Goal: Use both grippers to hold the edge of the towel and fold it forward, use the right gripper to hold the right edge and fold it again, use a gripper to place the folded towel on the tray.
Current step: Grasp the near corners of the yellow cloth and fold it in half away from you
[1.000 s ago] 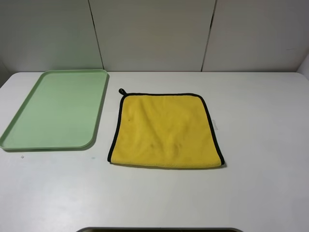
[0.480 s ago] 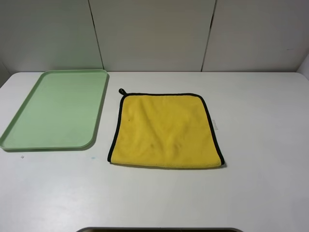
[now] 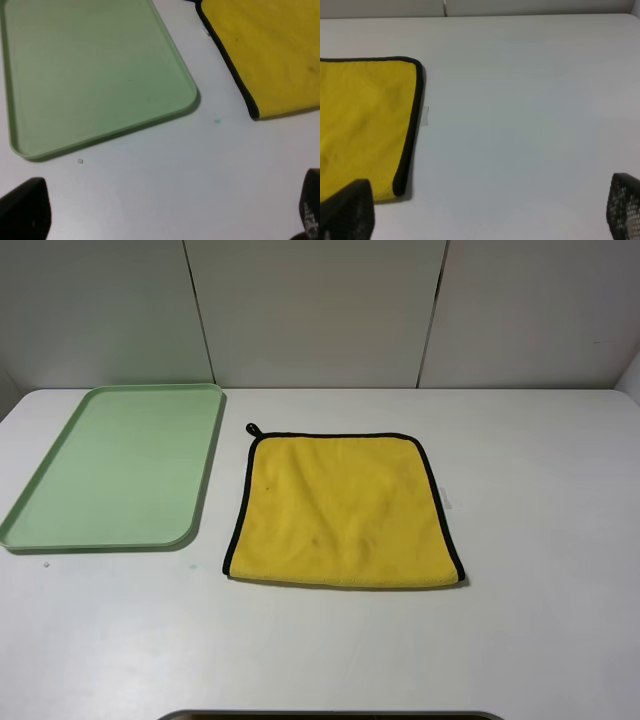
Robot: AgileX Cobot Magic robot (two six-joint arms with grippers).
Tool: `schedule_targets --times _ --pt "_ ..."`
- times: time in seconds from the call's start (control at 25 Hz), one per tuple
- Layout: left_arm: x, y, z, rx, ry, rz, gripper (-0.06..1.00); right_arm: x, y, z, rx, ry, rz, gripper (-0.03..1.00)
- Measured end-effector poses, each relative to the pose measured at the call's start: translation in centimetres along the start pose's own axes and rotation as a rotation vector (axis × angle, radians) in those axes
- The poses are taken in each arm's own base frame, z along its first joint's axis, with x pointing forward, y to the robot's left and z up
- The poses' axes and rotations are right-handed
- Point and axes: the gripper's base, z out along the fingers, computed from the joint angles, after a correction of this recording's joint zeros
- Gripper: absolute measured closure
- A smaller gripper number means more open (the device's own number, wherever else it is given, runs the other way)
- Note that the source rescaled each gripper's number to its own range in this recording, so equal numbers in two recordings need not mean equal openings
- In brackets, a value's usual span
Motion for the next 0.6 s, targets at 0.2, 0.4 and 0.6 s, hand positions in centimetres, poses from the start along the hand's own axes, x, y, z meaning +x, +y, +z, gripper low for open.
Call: schedule_targets --times 0.2,0.4,0.6 --pt "0.00 0.00 0.00 0.000 0.000 0.000 -0.05 0.00 0.00 0.00 0.000 0.000 0.000 -0.03" --pt "0.00 0.00 0.00 0.000 0.000 0.000 -0.05 0.00 0.00 0.00 0.000 0.000 0.000 -0.03" --pt "0.00 0.00 0.00 0.000 0.000 0.000 -0.05 0.00 0.00 0.00 0.000 0.000 0.000 -0.03"
